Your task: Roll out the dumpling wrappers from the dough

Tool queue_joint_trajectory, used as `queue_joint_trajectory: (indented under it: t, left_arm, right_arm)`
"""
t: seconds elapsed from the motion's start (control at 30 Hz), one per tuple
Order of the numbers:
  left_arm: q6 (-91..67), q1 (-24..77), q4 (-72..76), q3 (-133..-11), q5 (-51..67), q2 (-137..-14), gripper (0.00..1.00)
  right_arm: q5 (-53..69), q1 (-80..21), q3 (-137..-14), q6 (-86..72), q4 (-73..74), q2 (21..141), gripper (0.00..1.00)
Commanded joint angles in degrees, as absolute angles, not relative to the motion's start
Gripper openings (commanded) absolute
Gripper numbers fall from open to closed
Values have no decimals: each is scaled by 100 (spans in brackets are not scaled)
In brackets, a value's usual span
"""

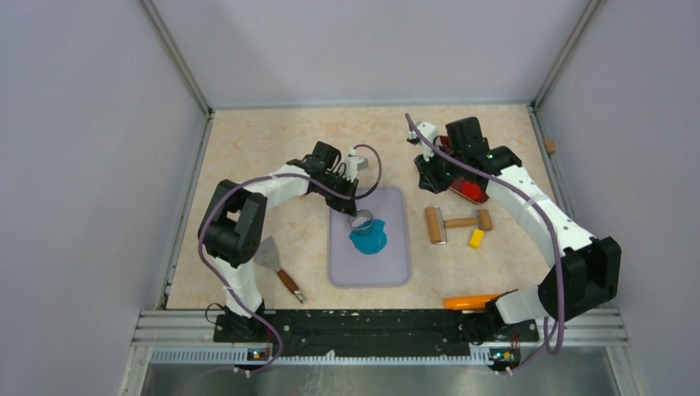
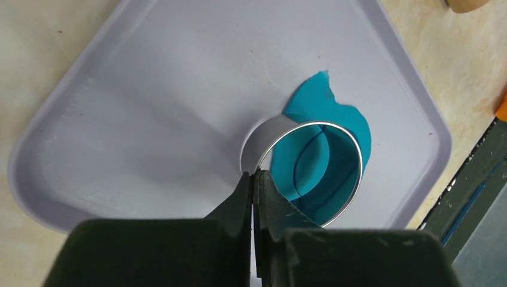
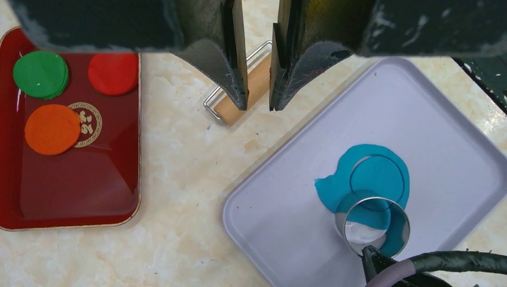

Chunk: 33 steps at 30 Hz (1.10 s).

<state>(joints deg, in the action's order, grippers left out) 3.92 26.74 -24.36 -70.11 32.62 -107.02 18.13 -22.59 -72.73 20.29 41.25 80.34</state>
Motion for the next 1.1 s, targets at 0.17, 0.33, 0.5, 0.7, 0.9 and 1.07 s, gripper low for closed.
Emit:
queue_joint_trajectory:
  t: [0.17,0.33,0.5,0.7,0.9,1.07]
  left_arm:
    - [808,2379,-2864,-7193,3615,-9683,0]
    - [1148,1816,-3318,-7020,3248,-9231,0]
    - [1425,1278,-3771,-6752,2575,-8965,0]
    - [2277,1046,-4051,-6127,2044,-8726,0]
    - [2686,860,-4097,-5892,1767,-8796,0]
    - [2734,853,-4074,-6008,1723,-8940,32]
  right_arm:
    - [1834,-2197,-7291,1985,4015,8054,21]
    - [1909,-2197,-7241,1903,3956,8156,21]
    - [1992,-2197,-7128,1762,3855,8143,20]
    - [1765,-2197,-6130,1281,2620,7103,32]
    - [2298,-2197,-5457,1352,2436,6944,47]
    - [2590,-2246,-5364,1345,2471,7343,47]
